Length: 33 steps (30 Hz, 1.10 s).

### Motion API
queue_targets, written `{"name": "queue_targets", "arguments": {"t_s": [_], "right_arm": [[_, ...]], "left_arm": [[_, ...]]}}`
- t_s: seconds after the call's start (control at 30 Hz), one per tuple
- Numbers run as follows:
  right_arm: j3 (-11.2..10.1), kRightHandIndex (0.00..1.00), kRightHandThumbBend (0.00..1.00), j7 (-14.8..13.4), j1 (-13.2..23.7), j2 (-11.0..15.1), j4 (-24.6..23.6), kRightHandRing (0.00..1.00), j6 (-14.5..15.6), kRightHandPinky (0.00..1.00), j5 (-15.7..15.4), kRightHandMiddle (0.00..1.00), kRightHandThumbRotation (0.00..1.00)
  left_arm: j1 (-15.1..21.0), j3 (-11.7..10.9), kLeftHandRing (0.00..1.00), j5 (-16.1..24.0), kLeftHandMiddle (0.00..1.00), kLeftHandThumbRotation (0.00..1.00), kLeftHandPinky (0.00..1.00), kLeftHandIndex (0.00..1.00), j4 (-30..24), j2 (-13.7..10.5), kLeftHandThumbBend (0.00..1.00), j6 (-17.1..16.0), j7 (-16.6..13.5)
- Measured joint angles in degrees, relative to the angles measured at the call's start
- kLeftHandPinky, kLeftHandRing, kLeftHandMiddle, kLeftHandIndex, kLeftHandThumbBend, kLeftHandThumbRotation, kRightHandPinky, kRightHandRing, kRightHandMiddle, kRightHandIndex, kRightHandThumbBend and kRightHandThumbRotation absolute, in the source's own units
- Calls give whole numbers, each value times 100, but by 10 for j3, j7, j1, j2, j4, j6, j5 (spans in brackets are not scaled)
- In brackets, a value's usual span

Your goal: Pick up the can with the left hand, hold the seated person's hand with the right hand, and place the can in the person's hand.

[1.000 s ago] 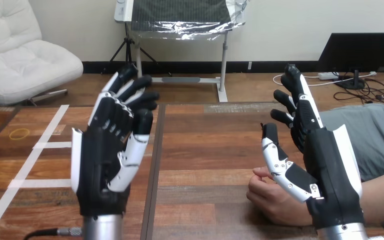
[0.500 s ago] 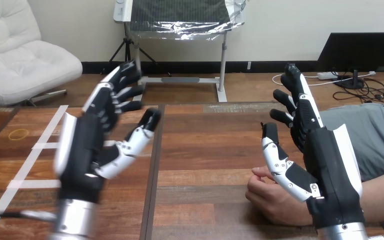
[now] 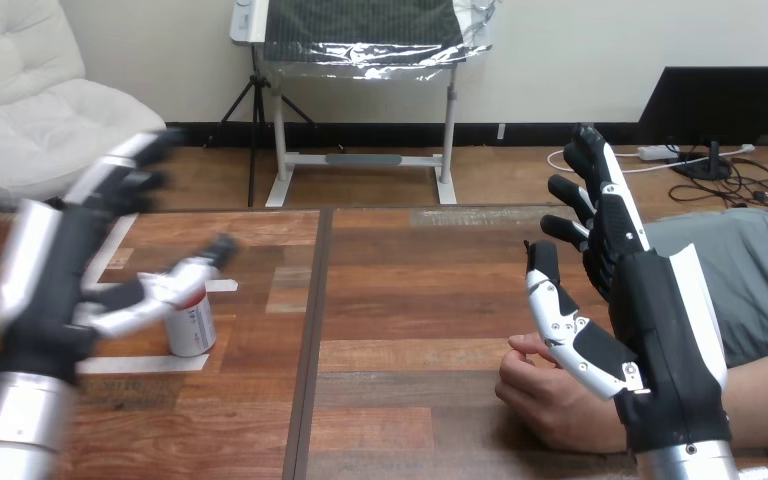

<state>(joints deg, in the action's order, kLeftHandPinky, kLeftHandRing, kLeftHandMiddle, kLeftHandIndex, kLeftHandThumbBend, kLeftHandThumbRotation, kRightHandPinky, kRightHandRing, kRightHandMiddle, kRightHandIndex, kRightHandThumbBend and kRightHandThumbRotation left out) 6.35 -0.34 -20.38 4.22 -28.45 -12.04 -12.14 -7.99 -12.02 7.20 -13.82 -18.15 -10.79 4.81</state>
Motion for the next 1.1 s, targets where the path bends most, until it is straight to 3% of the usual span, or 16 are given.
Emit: {"name": "queue_targets", "arguments": {"t_s": [0.27,1.1], "right_arm": [[0,99,0,1,5,0,0,93,0,84,2,98,0],[-7,98,0,4,6,4,0,93,4,84,5,98,0]], "left_arm": [[5,-26,86,19,88,29,84,86,-1,-37,73,21,4],[82,-23,85,55,88,33,83,86,40,-106,76,50,51]]}}
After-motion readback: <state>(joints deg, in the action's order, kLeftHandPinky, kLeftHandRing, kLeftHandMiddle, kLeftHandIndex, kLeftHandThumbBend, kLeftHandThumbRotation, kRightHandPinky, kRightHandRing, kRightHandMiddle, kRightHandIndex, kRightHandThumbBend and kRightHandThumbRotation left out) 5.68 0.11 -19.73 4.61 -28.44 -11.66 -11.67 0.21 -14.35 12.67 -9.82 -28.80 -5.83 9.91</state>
